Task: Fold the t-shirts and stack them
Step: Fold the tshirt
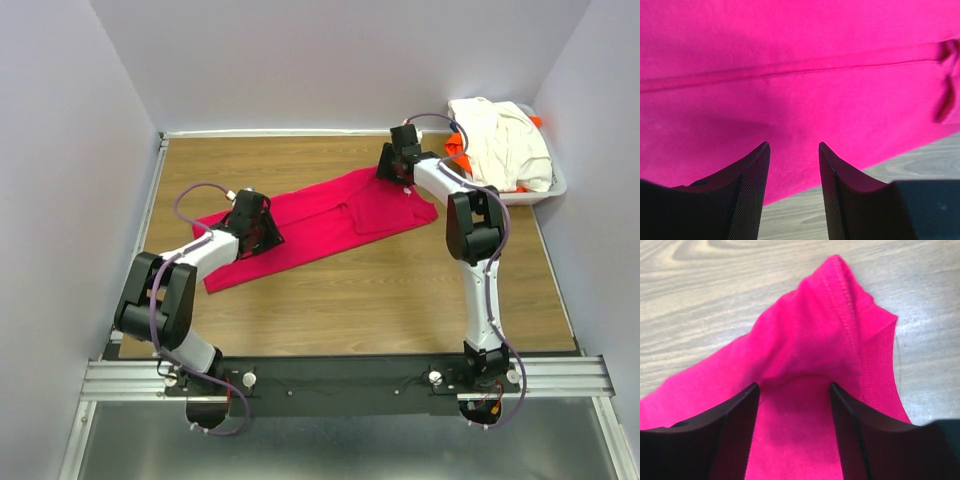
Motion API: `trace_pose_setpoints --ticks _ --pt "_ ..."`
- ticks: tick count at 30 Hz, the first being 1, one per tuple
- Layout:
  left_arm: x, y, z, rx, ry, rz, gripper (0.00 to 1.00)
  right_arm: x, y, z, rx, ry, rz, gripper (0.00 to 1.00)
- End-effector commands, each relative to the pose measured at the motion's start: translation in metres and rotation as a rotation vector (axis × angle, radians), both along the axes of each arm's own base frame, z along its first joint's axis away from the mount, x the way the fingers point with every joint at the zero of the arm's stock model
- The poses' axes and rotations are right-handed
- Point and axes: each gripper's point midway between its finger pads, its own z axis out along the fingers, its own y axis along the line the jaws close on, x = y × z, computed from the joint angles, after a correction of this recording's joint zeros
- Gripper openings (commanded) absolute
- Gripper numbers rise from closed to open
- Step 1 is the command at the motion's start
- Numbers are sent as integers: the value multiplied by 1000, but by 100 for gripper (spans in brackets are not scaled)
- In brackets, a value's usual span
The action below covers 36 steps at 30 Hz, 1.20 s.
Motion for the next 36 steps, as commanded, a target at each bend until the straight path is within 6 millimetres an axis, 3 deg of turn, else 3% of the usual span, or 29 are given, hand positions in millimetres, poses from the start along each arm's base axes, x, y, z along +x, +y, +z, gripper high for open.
trace_pose_setpoints --ticks 1,3,4,9,12,13,14,18,20,23,26,28,29,31,36 --pt "5 0 -11 58 4 45 51 -17 0 12 -19 47 40 69" --pt "4 -2 -21 89 18 45 51 -20 -8 28 -35 23 14 71" --pt "1 -4 -29 105 36 42 50 -25 -14 46 -44 -3 -18 71" --pt "-12 -17 -43 119 68 15 49 -54 -30 65 -47 -7 -94 71" --pt "-17 -25 -44 119 70 -4 48 -78 -33 53 -30 41 -107 65" --pt "-21 -32 -43 117 73 -19 48 -85 -32 49 -22 58 -100 59" --pt "-23 -34 -43 118 74 -27 47 -96 -35 35 -26 95 -108 56" --pt "-40 -57 -39 108 80 -94 47 -113 -44 7 -65 159 -123 44" --pt "-53 -68 -38 113 86 -135 47 -115 -47 -3 -87 179 -121 43" --pt "-72 -86 -37 105 99 -208 46 -109 -54 -18 -128 200 -122 44" --pt "-85 -106 -33 90 99 -270 46 -90 -62 -27 -156 194 -128 44" --pt "-102 -131 -34 77 107 -368 44 -72 -63 -23 -169 169 -116 44" --pt "-105 -145 -33 69 108 -404 44 -69 -64 -37 -189 189 -98 44" --pt "-115 -169 -31 64 94 -484 44 -58 -62 -41 -202 186 -75 44" --pt "-108 -221 -14 2 37 -620 44 -17 -42 -52 -180 150 24 47"
